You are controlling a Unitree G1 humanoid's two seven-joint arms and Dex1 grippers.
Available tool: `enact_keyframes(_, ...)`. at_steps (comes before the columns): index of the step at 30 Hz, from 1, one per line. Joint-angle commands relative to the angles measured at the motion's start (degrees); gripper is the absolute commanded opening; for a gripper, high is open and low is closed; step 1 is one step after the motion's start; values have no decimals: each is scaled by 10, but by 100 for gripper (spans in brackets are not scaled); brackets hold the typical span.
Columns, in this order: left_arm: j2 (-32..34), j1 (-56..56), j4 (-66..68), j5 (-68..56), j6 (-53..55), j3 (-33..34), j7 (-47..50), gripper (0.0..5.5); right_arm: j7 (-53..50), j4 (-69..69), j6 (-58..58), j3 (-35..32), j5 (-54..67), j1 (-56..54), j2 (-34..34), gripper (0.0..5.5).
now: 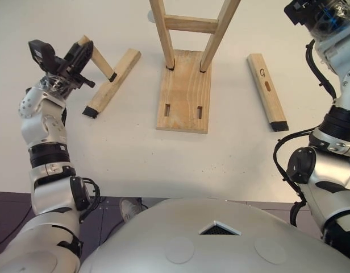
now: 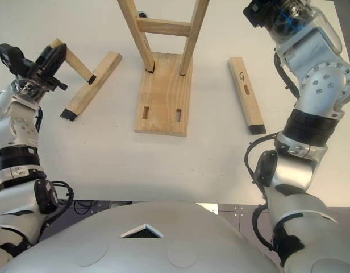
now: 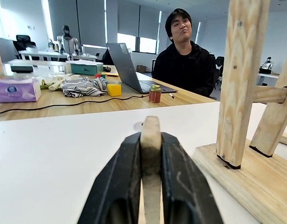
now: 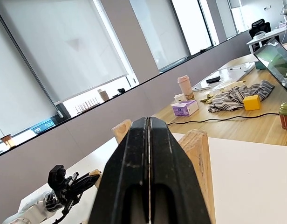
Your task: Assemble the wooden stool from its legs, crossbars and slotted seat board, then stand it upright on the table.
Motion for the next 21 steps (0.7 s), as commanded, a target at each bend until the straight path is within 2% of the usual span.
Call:
enact_keyframes(1,-39,93,6,29,26,-46,-3,36,2,-5,-2,8,-14,12,-7,0)
enact_keyframes(9,-13,75,32,54,18,-74,4,36,1,-11,-14,23,-37,28,-3,0)
enact_keyframes(10,-9,69,33,58,24,-79,10,72,0,-11,-18,29,-47,32,-6,0)
enact_keyframes(14,7,58,-4,66,65,-99,6,128,-7,-13,-31,38,-73,46,-3,0)
enact_keyframes(21,124,57,-255,50,256,-113,-25,229,-19,-29,-47,40,-94,71,8,0)
